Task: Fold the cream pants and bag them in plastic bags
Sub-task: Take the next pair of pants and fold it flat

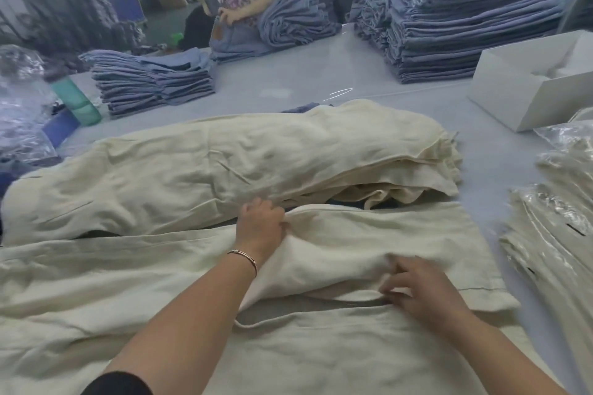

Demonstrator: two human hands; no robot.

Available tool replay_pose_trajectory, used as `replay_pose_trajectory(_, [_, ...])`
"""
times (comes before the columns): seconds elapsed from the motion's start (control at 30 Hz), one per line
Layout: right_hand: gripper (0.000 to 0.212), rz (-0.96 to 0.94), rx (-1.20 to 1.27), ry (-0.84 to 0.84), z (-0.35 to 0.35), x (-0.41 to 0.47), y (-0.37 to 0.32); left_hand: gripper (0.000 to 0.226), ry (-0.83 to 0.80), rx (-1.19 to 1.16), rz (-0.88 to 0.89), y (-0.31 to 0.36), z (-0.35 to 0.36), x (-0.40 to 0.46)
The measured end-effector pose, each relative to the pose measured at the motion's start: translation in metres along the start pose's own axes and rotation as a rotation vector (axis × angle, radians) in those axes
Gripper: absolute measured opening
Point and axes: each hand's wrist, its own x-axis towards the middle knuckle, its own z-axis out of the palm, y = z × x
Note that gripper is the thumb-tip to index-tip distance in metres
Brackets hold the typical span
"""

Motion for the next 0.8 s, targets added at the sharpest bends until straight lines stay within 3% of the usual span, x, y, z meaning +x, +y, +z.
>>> replay_pose_trajectory(0.07, [0.030,-0.038,-0.021,0.152,0.000,0.000,0.005,0.018,0.192,0.013,-0.067,-0.011,-0.003,-0.001])
replay_pose_trajectory(0.13, [0.025,0.005,-0.003,0.261,-0.004,-0.001,0.010,0.026,0.163,-0.014,-0.182,-0.024,-0.004,-0.006])
replay_pose_trajectory(0.23, [0.019,0.022,0.062,0.291,-0.009,-0.004,0.009,0.046,0.075,-0.073,-0.380,-0.047,0.001,-0.030])
replay_pose_trajectory(0.37, [0.016,0.047,0.066,0.221,-0.008,-0.010,-0.002,0.021,0.213,-0.303,-0.585,-0.057,0.002,-0.094])
replay_pose_trajectory(0.43, [0.025,0.148,-0.025,0.074,-0.004,-0.012,-0.007,0.011,0.296,-0.312,-0.484,-0.050,0.002,-0.127])
replay_pose_trajectory(0.53, [0.011,0.169,-0.085,0.047,0.002,-0.016,-0.024,0.014,0.332,-0.287,-0.191,-0.033,0.003,-0.164])
replay_pose_trajectory(0.57, [0.013,0.146,-0.105,0.053,0.007,-0.016,-0.030,0.013,0.321,-0.280,-0.108,-0.028,0.005,-0.174])
replay_pose_trajectory(0.6, [0.028,0.109,-0.122,0.042,0.013,-0.016,-0.037,0.013,0.299,-0.261,-0.049,-0.024,0.008,-0.182])
replay_pose_trajectory(0.7, [0.058,-0.070,-0.143,0.066,0.033,-0.016,-0.058,0.031,0.155,-0.175,-0.074,-0.017,0.016,-0.204])
replay_pose_trajectory(0.8, [0.057,-0.162,-0.204,0.124,0.048,-0.011,-0.079,0.044,0.022,-0.167,-0.145,-0.013,0.011,-0.213])
